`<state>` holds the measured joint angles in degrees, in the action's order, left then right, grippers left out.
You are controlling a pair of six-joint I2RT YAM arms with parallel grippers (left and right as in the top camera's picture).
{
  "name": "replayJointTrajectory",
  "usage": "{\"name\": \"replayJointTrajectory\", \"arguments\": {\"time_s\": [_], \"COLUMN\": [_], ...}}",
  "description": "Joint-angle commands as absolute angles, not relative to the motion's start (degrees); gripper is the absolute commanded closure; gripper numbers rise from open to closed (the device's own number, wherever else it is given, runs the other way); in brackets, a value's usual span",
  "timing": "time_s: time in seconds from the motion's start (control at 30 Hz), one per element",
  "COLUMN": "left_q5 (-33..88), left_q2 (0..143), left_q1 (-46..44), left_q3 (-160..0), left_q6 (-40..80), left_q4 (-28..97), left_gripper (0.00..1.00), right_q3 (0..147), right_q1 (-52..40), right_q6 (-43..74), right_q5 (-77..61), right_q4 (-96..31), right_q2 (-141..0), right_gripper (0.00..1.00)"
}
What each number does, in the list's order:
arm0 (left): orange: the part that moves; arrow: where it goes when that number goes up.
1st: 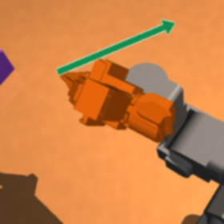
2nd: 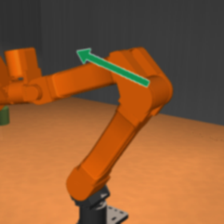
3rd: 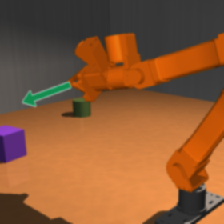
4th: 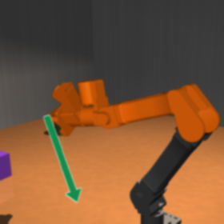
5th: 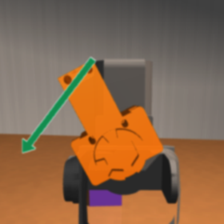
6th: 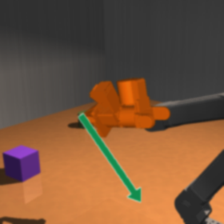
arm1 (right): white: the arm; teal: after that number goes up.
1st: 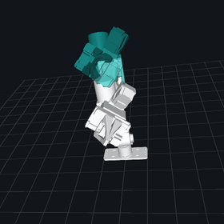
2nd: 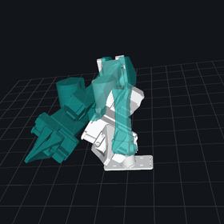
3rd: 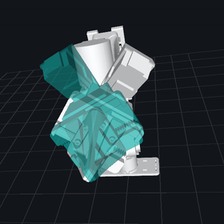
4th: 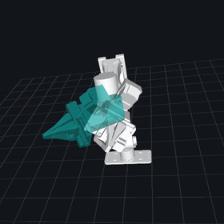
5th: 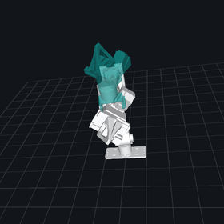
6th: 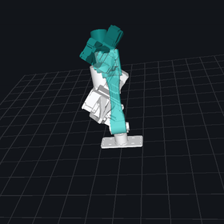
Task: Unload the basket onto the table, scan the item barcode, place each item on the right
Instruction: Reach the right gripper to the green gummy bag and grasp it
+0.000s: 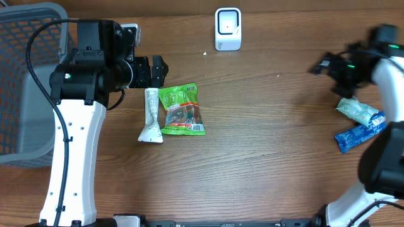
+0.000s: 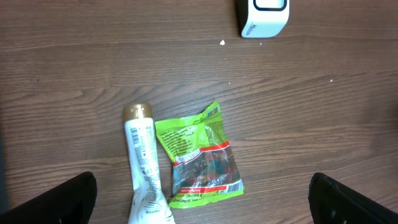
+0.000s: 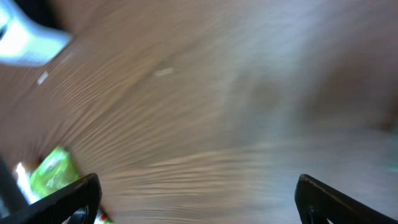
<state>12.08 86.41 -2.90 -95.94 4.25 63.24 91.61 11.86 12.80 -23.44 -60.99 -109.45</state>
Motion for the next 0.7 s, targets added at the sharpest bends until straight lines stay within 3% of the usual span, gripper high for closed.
{"name": "replayJointTrajectory", "arguments": {"time_s": [0.0,0.37,0.67], "left_q5": [12.97,12.97,12.95], "left_q2": [86.63,86.63,86.63], "left_q1": [-3.03,-3.03,-3.03], "left_q3": [-96.79,-96.79,-96.79], "left_q6": [3.18,3.18,3.18], "left_q4": [63.20,63.20,63.20], "left_gripper": [0.00,0.00,0.00], "right_q3": [92.40,90.78,90.80], "right_q1": [2.22,-20.45,-30.83], "right_q6": [13.76,15.27,19.25], "right_q5": [-26.13,-28.91,-26.35], "right_q4": [-56.64,-43.48,-18.09], "right_q2": [-107.61,-113.38,-122.06], "right_gripper": [0.00,0.01,0.20]}}
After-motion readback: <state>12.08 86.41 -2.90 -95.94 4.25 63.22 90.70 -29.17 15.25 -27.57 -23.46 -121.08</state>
